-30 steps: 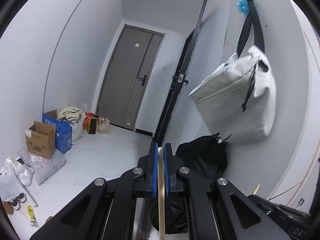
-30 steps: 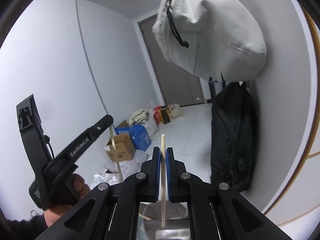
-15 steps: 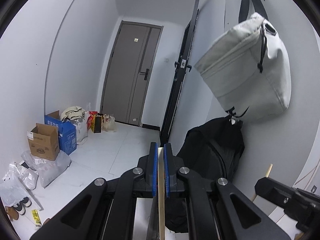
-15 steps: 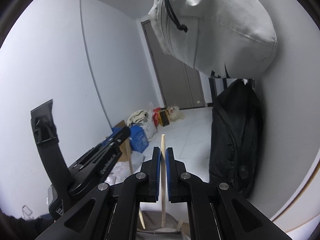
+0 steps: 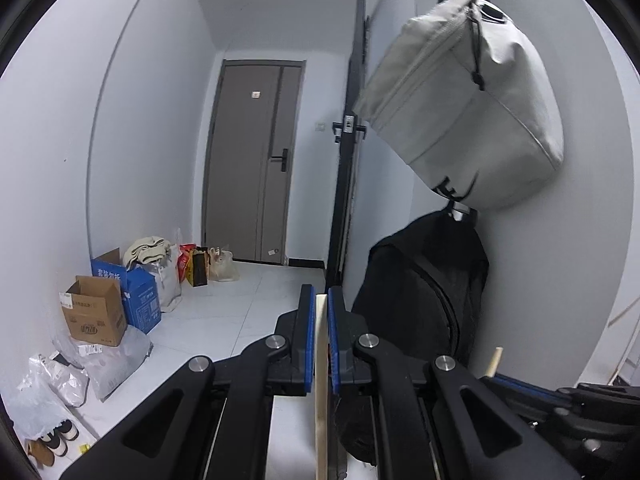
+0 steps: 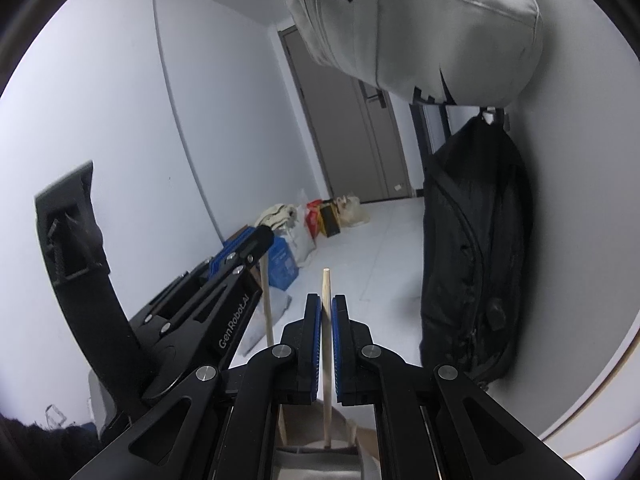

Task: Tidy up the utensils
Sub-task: 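Open both grippers above the white holder, dropping the chopsticks inside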

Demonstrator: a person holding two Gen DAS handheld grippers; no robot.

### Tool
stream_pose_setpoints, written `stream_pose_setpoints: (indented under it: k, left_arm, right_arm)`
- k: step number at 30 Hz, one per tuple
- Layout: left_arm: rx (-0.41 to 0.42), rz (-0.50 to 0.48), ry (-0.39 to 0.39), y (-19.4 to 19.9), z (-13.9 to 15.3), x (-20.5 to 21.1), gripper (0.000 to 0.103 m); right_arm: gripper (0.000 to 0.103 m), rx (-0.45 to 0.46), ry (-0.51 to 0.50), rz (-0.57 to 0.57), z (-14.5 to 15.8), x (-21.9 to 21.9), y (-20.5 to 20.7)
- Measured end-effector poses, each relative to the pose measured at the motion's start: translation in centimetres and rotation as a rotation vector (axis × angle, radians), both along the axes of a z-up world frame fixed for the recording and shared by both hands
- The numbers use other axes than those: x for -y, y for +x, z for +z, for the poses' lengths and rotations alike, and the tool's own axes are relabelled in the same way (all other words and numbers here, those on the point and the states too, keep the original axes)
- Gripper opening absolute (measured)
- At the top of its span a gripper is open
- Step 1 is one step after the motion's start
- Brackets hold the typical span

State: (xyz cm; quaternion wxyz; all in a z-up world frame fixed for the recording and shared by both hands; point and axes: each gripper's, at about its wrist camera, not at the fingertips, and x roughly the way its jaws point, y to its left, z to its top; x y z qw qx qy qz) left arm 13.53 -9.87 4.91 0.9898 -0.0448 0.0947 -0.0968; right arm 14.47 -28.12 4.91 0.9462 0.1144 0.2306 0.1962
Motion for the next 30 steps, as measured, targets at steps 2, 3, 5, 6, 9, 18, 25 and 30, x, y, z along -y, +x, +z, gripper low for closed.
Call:
stream_pose_setpoints:
  k: [2, 3, 5, 6, 9, 18, 25, 30]
  left_arm:
    - [-0.003, 0.001, 0.008, -0.1, 0.0, 0.0, 0.002]
    - [-0.019, -0.007, 0.000, -0.1, 0.1, -0.2, 0.002]
    - [-0.034, -0.017, -0.009, -0.2, 0.0, -0.4, 0.002]
    - [-0.037, -0.020, -0.010, -0.4, 0.0, -0.5, 0.002]
    - [-0.061, -0.045, -0.007, -0.7, -0.2, -0.8, 0.002]
    - [-0.175, -0.158, -0.026, -1.4, -0.6, -1.9, 0.002]
    - [-0.279, -0.248, -0.046, -1.3, -1.2, -2.3, 0.002]
    - [-0.394, -0.287, -0.068, -0.5, -1.4, -2.7, 0.003]
  right_arm:
    - [0.005, -0.004, 0.002, 0.002, -0.2, 0.1, -0.1]
    - [0.005, -0.008, 0.002, 0.003, -0.4, 0.1, -0.2]
    - [0.005, -0.015, 0.002, 0.007, -0.7, 0.3, -0.3]
    - [0.005, -0.019, -0.001, 0.006, -0.8, 0.3, -0.4]
    - [0.005, -0.029, -0.003, 0.010, -1.1, 0.5, -0.6]
    - [0.005, -0.062, 0.003, 0.039, -1.7, 0.4, -0.8]
    - [0.007, -0.122, 0.015, 0.090, -2.3, -0.3, -0.3]
    - [0.009, -0.148, 0.071, 0.109, -2.1, 0.0, -0.5]
